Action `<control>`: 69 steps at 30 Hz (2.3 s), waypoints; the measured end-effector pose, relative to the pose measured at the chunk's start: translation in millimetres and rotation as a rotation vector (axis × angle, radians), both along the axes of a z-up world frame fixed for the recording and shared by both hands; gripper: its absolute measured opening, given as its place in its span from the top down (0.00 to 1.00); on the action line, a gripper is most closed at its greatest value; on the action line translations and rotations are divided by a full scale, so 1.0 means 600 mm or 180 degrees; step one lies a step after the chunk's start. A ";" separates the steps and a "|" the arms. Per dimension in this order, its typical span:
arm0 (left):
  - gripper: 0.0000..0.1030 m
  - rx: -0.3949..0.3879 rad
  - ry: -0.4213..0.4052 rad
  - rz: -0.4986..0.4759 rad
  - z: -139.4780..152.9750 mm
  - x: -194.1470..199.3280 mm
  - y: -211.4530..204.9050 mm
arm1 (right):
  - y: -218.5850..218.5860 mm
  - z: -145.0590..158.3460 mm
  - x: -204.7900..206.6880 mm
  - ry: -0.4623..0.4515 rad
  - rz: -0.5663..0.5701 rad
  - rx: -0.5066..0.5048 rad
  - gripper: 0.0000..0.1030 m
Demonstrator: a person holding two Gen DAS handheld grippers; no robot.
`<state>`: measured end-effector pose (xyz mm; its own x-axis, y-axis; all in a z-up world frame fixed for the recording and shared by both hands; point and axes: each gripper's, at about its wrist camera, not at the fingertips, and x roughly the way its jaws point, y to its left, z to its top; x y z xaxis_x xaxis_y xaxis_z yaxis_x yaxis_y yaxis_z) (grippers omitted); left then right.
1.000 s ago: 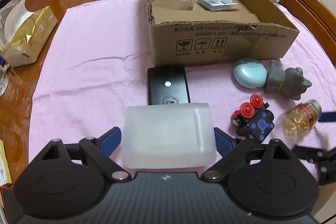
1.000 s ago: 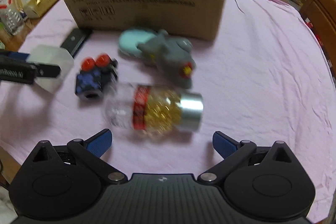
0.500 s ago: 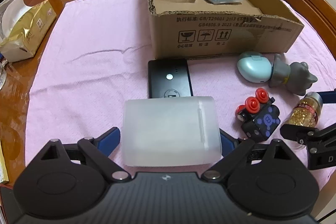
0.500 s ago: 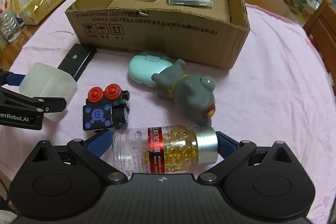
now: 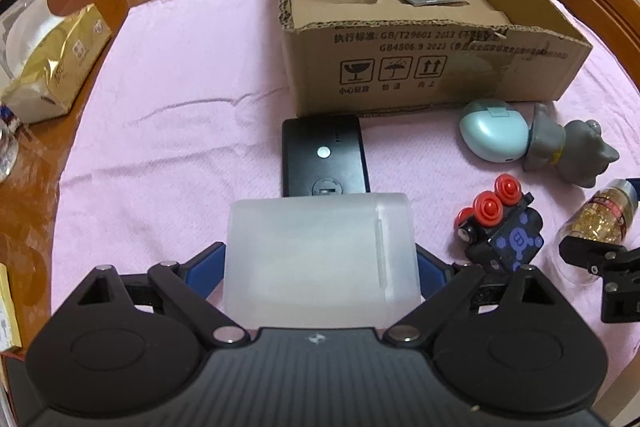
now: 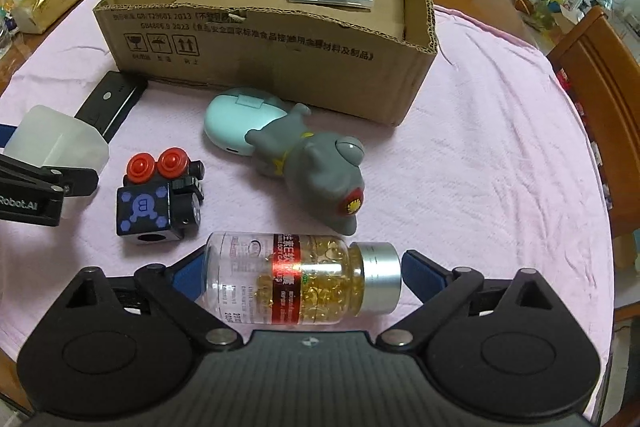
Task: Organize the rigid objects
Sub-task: 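Grasp the translucent white plastic box with the left tool while the right tool grasps the capsule bottle, then drop the white box into the cardboard box with the left tool while the right tool drops the bottle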
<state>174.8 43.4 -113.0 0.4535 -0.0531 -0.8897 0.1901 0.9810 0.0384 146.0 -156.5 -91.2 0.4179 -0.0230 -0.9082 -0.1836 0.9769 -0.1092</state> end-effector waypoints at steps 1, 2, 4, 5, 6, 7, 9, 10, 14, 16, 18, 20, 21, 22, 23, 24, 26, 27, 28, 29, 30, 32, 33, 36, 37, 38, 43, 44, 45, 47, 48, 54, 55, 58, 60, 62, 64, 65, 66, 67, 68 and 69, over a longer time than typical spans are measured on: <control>0.09 0.0021 -0.0008 -0.0008 0.000 0.000 -0.002 | 0.000 0.001 0.001 0.0018 -0.0011 0.0039 0.04; 0.10 0.0025 -0.0007 -0.0010 0.000 0.000 -0.003 | -0.001 0.003 0.000 0.0027 -0.0025 0.0075 0.04; 0.14 0.0002 0.0012 -0.0016 -0.001 0.002 -0.004 | -0.003 0.005 0.000 0.0034 -0.0073 0.0099 0.04; 0.17 -0.0014 0.0023 -0.0016 -0.002 0.002 -0.004 | -0.004 0.006 0.000 0.0032 -0.0092 0.0121 0.04; 0.17 -0.0006 0.0036 -0.0009 -0.002 0.003 -0.004 | -0.005 0.006 0.001 0.0027 -0.0112 0.0136 0.04; 0.17 -0.0001 0.0048 -0.0004 -0.003 0.004 -0.004 | -0.005 0.006 0.001 0.0039 -0.0121 0.0129 0.04; 0.19 0.0006 0.0045 -0.0004 -0.002 0.004 -0.003 | -0.002 0.001 0.004 0.0094 -0.0125 0.0073 0.06; 0.20 0.0009 0.0040 -0.0005 -0.002 0.004 -0.002 | -0.001 -0.001 0.004 0.0103 -0.0115 0.0059 0.07; 0.20 -0.0029 0.0088 -0.0081 0.000 0.007 0.003 | -0.004 -0.001 0.003 0.0124 -0.0086 0.0074 0.07; 0.20 -0.0047 0.0099 -0.0161 0.006 0.006 0.004 | -0.006 0.000 0.003 0.0139 -0.0041 0.0047 0.07; 0.20 -0.0043 0.0087 -0.0282 0.018 0.004 0.004 | -0.009 0.006 0.002 0.0141 0.0035 0.0088 0.07; 0.20 -0.0034 0.0108 -0.0438 0.035 0.003 0.004 | -0.014 0.017 0.002 0.0152 0.0115 0.0154 0.07; 0.20 -0.0045 0.0108 -0.0506 0.045 0.003 0.003 | -0.016 0.023 0.002 0.0159 0.0155 0.0159 0.07; 0.20 -0.0049 0.0095 -0.0579 0.057 0.003 0.003 | -0.017 0.029 0.003 0.0158 0.0199 0.0156 0.07; 0.20 -0.0041 0.0074 -0.0659 0.069 0.004 0.001 | -0.019 0.037 0.002 0.0148 0.0254 0.0156 0.07; 0.20 -0.0033 0.0044 -0.0721 0.081 0.005 0.000 | -0.020 0.046 0.003 0.0132 0.0314 0.0155 0.07; 0.20 -0.0022 -0.0039 -0.0842 0.106 0.010 -0.005 | -0.024 0.064 0.005 0.0099 0.0395 0.0162 0.07; 0.20 -0.0020 -0.0081 -0.0879 0.117 0.014 -0.008 | -0.027 0.074 0.007 0.0088 0.0449 0.0178 0.07; 0.20 -0.0023 -0.0137 -0.0918 0.131 0.020 -0.012 | -0.029 0.083 0.008 0.0072 0.0492 0.0190 0.07; 0.20 -0.0030 -0.0182 -0.0938 0.141 0.026 -0.015 | -0.030 0.092 0.009 0.0048 0.0538 0.0192 0.07; 0.20 -0.0044 -0.0231 -0.0946 0.151 0.032 -0.018 | -0.031 0.102 0.011 0.0023 0.0594 0.0183 0.07; 0.20 -0.0079 -0.0345 -0.0974 0.169 0.053 -0.024 | -0.032 0.119 0.018 -0.0034 0.0676 0.0173 0.07; 0.20 -0.0085 -0.0382 -0.0970 0.175 0.061 -0.025 | -0.033 0.127 0.021 -0.0062 0.0703 0.0175 0.07; 0.20 -0.0116 -0.0457 -0.0992 0.190 0.094 -0.036 | -0.033 0.149 0.035 -0.0161 0.0756 0.0179 0.07; 0.20 -0.0120 -0.0477 -0.0979 0.192 0.108 -0.041 | -0.034 0.155 0.040 -0.0192 0.0773 0.0189 0.07; 0.20 -0.0116 -0.0491 -0.0976 0.192 0.117 -0.046 | -0.035 0.161 0.044 -0.0220 0.0786 0.0197 0.07; 0.20 -0.0088 -0.0553 -0.0940 0.182 0.174 -0.071 | -0.037 0.182 0.071 -0.0375 0.0792 0.0213 0.07; 0.20 -0.0081 -0.0560 -0.0943 0.179 0.183 -0.075 | -0.037 0.186 0.076 -0.0400 0.0799 0.0219 0.07; 0.20 -0.0081 -0.0579 -0.0944 0.175 0.194 -0.080 | -0.038 0.186 0.080 -0.0421 0.0798 0.0216 0.07; 0.20 -0.0048 -0.0601 -0.0879 0.166 0.215 -0.087 | -0.038 0.192 0.090 -0.0462 0.0812 0.0204 0.07; 0.20 -0.0040 -0.0601 -0.0870 0.161 0.223 -0.089 | -0.038 0.193 0.095 -0.0475 0.0815 0.0208 0.07; 0.12 0.0085 -0.0641 -0.0628 0.130 0.250 -0.083 | -0.032 0.200 0.120 -0.0545 0.0868 0.0190 0.07; 0.12 0.0035 -0.0632 -0.0597 0.131 0.245 -0.076 | -0.031 0.200 0.125 -0.0546 0.0876 0.0188 0.07; 0.09 -0.0079 -0.0628 -0.0543 0.142 0.226 -0.058 | -0.030 0.198 0.137 -0.0555 0.0879 0.0181 0.07; 0.06 -0.0100 -0.0650 -0.0512 0.152 0.207 -0.046 | -0.030 0.197 0.148 -0.0555 0.0881 0.0195 0.07; 0.03 -0.0115 -0.0702 -0.0441 0.163 0.184 -0.033 | -0.029 0.196 0.162 -0.0549 0.0881 0.0219 0.07; 0.03 -0.0130 -0.0752 -0.0365 0.172 0.162 -0.021 | -0.026 0.195 0.177 -0.0541 0.0882 0.0245 0.07; 0.03 -0.0128 -0.0773 -0.0294 0.175 0.152 -0.015 | -0.024 0.194 0.185 -0.0540 0.0883 0.0254 0.07; 0.02 -0.0132 -0.0790 -0.0210 0.177 0.143 -0.008 | -0.022 0.194 0.194 -0.0544 0.0879 0.0259 0.07; 0.02 -0.0151 -0.0800 -0.0129 0.178 0.133 -0.002 | -0.020 0.192 0.203 -0.0535 0.0881 0.0266 0.07; 0.02 -0.0184 -0.0786 -0.0047 0.178 0.124 0.005 | -0.018 0.190 0.212 -0.0524 0.0876 0.0281 0.07; 0.02 -0.0231 -0.0762 0.0025 0.176 0.115 0.012 | -0.016 0.188 0.221 -0.0517 0.0868 0.0296 0.07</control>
